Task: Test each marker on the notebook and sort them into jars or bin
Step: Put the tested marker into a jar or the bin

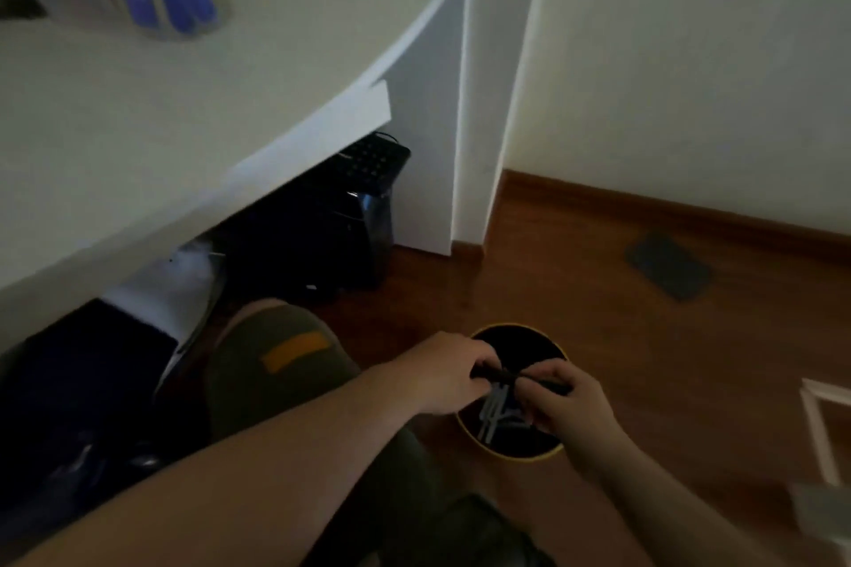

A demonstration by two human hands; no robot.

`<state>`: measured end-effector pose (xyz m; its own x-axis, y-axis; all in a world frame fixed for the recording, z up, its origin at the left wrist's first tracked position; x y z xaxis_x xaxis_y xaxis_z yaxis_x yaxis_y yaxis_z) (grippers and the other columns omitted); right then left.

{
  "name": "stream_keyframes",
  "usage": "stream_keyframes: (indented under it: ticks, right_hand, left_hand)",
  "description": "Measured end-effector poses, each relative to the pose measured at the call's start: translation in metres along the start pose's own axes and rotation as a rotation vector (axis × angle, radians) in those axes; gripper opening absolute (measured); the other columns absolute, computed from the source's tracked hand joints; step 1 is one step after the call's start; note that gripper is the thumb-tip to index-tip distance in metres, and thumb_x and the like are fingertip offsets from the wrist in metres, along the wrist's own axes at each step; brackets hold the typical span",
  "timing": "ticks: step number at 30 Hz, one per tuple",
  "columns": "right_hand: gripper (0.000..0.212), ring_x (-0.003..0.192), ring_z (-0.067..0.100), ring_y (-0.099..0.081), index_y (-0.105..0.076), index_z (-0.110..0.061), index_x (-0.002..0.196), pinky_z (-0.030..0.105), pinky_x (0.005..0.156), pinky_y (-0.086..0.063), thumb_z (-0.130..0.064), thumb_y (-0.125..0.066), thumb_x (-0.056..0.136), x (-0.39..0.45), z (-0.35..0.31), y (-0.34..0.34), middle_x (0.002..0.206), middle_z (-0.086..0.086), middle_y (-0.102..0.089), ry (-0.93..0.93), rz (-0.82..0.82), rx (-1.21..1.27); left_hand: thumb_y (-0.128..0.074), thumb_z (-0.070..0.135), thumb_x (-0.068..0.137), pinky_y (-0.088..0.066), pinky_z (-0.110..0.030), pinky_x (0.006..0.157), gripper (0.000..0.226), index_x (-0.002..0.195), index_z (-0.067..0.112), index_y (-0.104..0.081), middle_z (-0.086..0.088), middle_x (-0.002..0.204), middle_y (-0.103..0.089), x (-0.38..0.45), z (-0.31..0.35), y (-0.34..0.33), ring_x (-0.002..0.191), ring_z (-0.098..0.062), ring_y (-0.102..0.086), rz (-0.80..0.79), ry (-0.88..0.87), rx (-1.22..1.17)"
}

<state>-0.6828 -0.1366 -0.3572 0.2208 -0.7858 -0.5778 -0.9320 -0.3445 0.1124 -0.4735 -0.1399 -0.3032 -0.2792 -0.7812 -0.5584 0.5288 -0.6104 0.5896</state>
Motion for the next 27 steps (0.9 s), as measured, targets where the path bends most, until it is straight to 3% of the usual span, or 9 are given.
stream_keyframes:
  ticks: [3,5,8,11,16,20,24,27]
  right_hand:
    - [0.011,0.071,0.029,-0.066,-0.068,-0.01,0.104,0.047,0.067,-0.057,-0.014,-0.075,0.095,0.024,0.075,0.013,0.097,0.015,-0.07,-0.21,0.115,-0.031]
    - [0.019,0.077,0.031,-0.07,-0.066,-0.015,0.113,0.046,0.066,-0.058,-0.018,-0.073,0.096,0.038,0.111,0.01,0.108,0.011,-0.069,-0.33,0.08,-0.117]
    - [0.029,0.072,0.03,-0.07,-0.059,-0.02,0.123,0.033,0.059,-0.053,-0.018,-0.07,0.096,0.054,0.135,-0.003,0.105,0.011,-0.07,-0.424,-0.065,-0.198]
    - [0.029,0.065,0.029,-0.061,-0.061,-0.01,0.124,0.035,0.061,-0.047,-0.011,-0.07,0.097,0.06,0.122,-0.016,0.088,0.019,-0.068,-0.438,-0.157,-0.146]
    - [0.024,0.074,0.024,-0.068,-0.068,-0.015,0.122,0.034,0.071,-0.056,-0.016,-0.072,0.098,0.048,0.016,-0.029,0.095,0.014,-0.076,-0.098,-0.145,0.032]
    - [0.03,0.082,0.029,-0.073,-0.071,-0.015,0.114,0.034,0.075,-0.061,-0.01,-0.079,0.085,0.01,-0.111,-0.042,0.1,0.011,-0.077,0.247,-0.236,0.051]
    - [0.028,0.076,0.03,-0.071,-0.077,-0.025,0.102,0.03,0.07,-0.06,-0.014,-0.078,0.075,-0.035,-0.234,-0.095,0.092,0.016,-0.075,0.605,-0.39,-0.002]
    - [0.024,0.071,0.026,-0.072,-0.076,-0.029,0.098,0.029,0.07,-0.061,-0.018,-0.075,0.077,-0.067,-0.307,-0.161,0.085,0.011,-0.074,0.84,-0.551,-0.06]
  left_hand:
    - [-0.052,0.034,0.106,-0.057,-0.051,0.092,0.041,0.147,0.033,-0.047,-0.004,0.143,-0.051,0.021,-0.007,-0.027,0.111,-0.03,-0.062,-0.239,0.079,0.125]
    - [-0.05,0.034,0.107,-0.056,-0.053,0.095,0.044,0.15,0.034,-0.042,-0.004,0.15,-0.045,0.024,-0.012,-0.034,0.115,-0.031,-0.06,-0.329,0.102,0.16]
    - [-0.049,0.034,0.108,-0.054,-0.053,0.097,0.043,0.15,0.034,-0.041,-0.004,0.149,-0.047,0.026,-0.013,-0.031,0.117,-0.031,-0.06,-0.317,0.103,0.174]
    - [-0.049,0.034,0.108,-0.054,-0.05,0.097,0.041,0.149,0.034,-0.043,-0.002,0.149,-0.048,0.025,-0.008,-0.024,0.117,-0.027,-0.059,-0.257,0.096,0.124]
    - [-0.063,0.035,0.1,-0.055,-0.038,0.099,0.04,0.138,0.041,-0.053,0.011,0.137,-0.054,0.008,0.004,0.017,0.117,-0.007,-0.057,0.08,0.024,-0.166]
    - [-0.074,0.037,0.09,-0.058,-0.027,0.092,0.044,0.13,0.047,-0.058,0.024,0.119,-0.058,-0.062,0.023,0.096,0.109,0.006,-0.059,0.388,-0.143,-0.206]
    - [-0.075,0.03,0.09,-0.058,-0.027,0.08,0.036,0.123,0.04,-0.065,0.014,0.108,-0.067,-0.183,0.035,0.197,0.1,-0.012,-0.067,0.73,-0.317,-0.183]
    - [-0.072,0.031,0.09,-0.057,-0.035,0.074,0.027,0.115,0.038,-0.067,0.009,0.097,-0.068,-0.26,0.012,0.259,0.086,-0.018,-0.066,1.012,-0.302,-0.089]
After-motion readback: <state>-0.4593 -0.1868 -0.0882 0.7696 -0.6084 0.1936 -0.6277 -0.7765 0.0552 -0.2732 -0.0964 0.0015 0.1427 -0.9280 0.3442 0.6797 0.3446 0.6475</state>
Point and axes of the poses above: each hand's wrist, its own x-axis towards the middle knuckle, its own y-axis out of the back of the hand, z = x × y, the point moved 1 cm from there along x, towards the middle knuckle
